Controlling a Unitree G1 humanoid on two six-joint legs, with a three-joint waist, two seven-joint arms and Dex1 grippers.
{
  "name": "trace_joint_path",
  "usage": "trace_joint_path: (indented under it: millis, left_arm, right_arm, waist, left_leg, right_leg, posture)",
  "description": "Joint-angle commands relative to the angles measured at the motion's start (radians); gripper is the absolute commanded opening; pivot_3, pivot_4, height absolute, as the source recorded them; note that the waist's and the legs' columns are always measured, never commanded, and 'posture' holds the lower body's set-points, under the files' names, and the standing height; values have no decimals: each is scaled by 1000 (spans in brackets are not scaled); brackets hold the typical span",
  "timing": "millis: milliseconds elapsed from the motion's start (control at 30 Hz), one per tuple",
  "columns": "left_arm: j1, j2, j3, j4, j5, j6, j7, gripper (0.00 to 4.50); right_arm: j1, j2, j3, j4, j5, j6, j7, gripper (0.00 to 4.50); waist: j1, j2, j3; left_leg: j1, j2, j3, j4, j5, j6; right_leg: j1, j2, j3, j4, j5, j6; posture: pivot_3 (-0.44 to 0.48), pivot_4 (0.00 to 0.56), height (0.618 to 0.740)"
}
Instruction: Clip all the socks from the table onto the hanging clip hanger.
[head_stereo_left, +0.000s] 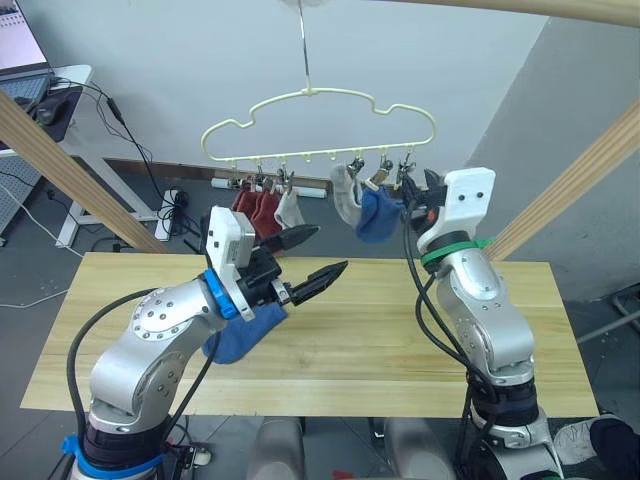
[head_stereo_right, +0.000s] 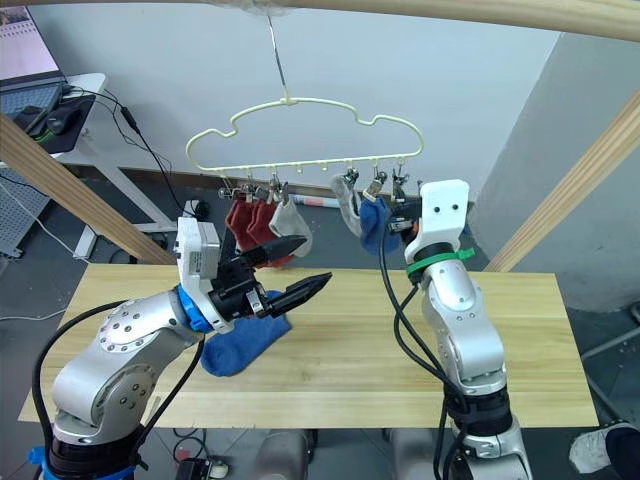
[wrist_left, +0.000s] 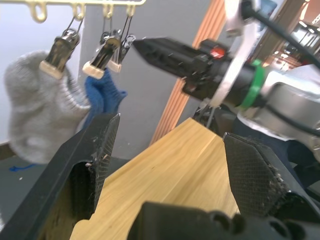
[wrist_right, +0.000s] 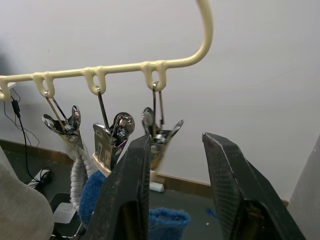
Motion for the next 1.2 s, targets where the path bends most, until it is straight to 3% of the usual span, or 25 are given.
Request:
trace_joint_path:
  millis: [33,1067,1200]
  left_arm:
    - [8,12,-3,-27,-9,-16,-1,3760]
    - [-15,18,3,-76,-117,13,66,3760]
    - [-5,21,-4,-71,-108,4,65,3760]
  right_arm:
    - [-24,7,-4,8,-23,-42,3,1685]
    - [-115,73,-53,114,-14,-77,18,1685]
    - [-123,73,-72,123,-6,-81,24,797]
  waist:
    - [0,0,0]
    - [3,0,0]
    - [3,0,0]
  left_leg:
    - [0,0,0,0,0,0]
    - [0,0,0,0,0,0]
    - [0,0,0,0,0,0]
  right_leg:
    - [0,0,0,0,0,0]
    - [0,0,0,1,0,0]
    - [0,0,0,1,0,0]
  posture:
    - [84,294,740]
    - [109,306,740]
    - [106,309,740]
